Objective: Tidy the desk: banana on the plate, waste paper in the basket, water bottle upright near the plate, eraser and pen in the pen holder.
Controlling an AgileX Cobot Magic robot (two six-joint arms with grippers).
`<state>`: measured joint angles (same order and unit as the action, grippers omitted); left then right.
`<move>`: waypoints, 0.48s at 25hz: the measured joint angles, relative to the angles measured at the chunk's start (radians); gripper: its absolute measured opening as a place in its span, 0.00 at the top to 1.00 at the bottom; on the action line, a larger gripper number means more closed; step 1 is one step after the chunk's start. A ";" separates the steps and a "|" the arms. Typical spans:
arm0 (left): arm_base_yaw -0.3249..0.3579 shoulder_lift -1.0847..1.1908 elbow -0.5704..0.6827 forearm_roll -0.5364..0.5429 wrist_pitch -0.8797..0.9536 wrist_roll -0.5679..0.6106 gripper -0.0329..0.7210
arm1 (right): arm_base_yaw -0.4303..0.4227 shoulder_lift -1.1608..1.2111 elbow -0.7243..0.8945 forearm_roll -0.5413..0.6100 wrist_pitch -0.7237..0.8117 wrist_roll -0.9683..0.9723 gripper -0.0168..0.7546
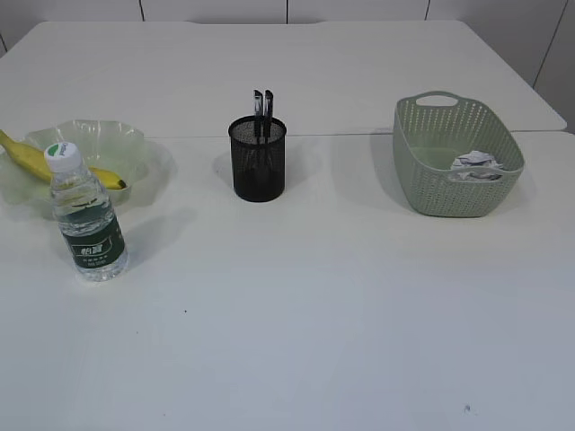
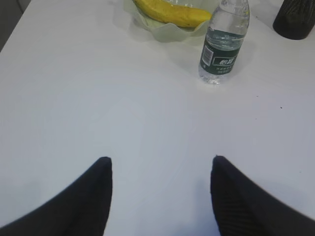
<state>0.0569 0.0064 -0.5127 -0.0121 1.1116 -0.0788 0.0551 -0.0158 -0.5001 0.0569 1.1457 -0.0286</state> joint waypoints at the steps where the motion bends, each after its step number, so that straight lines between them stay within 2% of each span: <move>1: 0.000 0.000 0.000 0.000 -0.002 0.000 0.37 | 0.000 0.000 0.000 0.000 -0.002 0.000 0.49; 12: 0.000 0.000 0.000 0.002 -0.002 0.002 0.37 | 0.000 0.000 0.000 0.000 -0.003 -0.017 0.49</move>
<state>0.0569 0.0064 -0.5122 -0.0102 1.1098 -0.0768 0.0551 -0.0158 -0.5001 0.0569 1.1428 -0.0452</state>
